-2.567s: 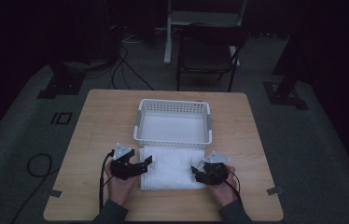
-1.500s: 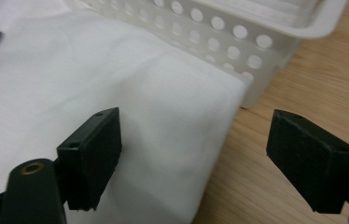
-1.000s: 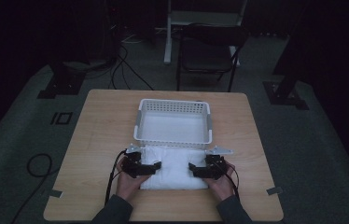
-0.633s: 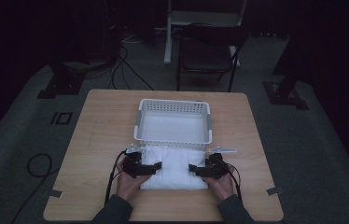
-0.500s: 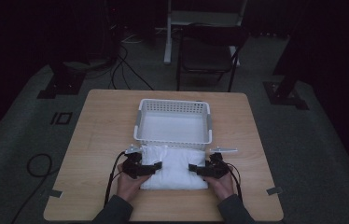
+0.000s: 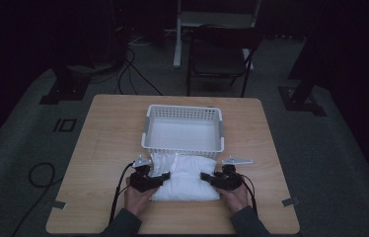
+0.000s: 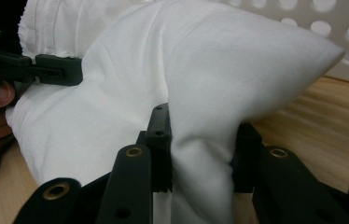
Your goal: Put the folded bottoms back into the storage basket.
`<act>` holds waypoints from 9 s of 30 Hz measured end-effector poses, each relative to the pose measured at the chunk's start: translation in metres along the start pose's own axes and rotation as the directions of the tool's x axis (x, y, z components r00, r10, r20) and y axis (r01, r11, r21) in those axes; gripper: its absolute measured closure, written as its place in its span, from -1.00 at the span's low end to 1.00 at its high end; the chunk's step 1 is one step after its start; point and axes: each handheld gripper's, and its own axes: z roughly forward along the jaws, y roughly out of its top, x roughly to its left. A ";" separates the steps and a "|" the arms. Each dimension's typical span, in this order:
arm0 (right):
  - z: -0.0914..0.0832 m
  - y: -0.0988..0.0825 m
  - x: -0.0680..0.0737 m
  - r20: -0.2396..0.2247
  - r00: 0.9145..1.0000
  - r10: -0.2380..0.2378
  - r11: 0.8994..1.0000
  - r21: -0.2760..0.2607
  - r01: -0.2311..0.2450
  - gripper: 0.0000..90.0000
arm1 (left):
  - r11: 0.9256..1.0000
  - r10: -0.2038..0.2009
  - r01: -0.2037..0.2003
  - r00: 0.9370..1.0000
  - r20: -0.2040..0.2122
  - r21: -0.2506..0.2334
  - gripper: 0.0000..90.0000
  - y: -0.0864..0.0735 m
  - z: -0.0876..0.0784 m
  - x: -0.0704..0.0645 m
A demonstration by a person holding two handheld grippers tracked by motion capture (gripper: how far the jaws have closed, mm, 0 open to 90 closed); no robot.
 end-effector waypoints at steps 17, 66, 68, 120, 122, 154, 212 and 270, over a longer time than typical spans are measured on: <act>-0.011 -0.002 0.026 0.061 0.987 -0.151 0.985 -0.079 0.156 0.54 | 0.994 0.079 -0.083 0.995 -0.068 -0.072 0.15 -0.003 -0.022 -0.018; -0.060 0.054 0.079 0.141 0.943 -0.302 0.916 -0.232 0.328 0.55 | 0.960 0.179 -0.188 0.982 -0.063 -0.208 0.15 0.064 -0.083 -0.042; -0.062 0.058 0.078 0.143 0.943 -0.301 0.914 -0.238 0.328 0.55 | 0.958 0.184 -0.193 0.981 -0.063 -0.211 0.15 0.069 -0.083 -0.043; -0.052 0.138 0.050 0.224 0.944 -0.241 0.921 -0.254 0.295 0.55 | 0.962 0.141 -0.147 0.989 -0.042 -0.229 0.16 0.152 -0.051 -0.013; -0.048 0.139 0.049 0.229 0.944 -0.238 0.924 -0.247 0.293 0.55 | 0.964 0.131 -0.137 0.990 -0.042 -0.226 0.16 0.152 -0.048 -0.009; -0.024 0.160 0.028 0.290 0.940 -0.179 0.942 -0.224 0.249 0.56 | 0.975 0.042 -0.053 0.998 -0.054 -0.215 0.16 0.168 -0.017 0.009; 0.020 0.161 -0.011 0.341 0.935 -0.096 0.982 -0.124 0.146 0.56 | 0.997 -0.032 0.023 0.992 -0.124 -0.080 0.15 0.171 0.043 0.035; 0.053 0.149 -0.019 0.361 0.928 -0.087 0.994 -0.030 0.105 0.53 | 0.999 0.027 -0.012 0.951 -0.309 0.051 0.11 0.163 0.063 0.034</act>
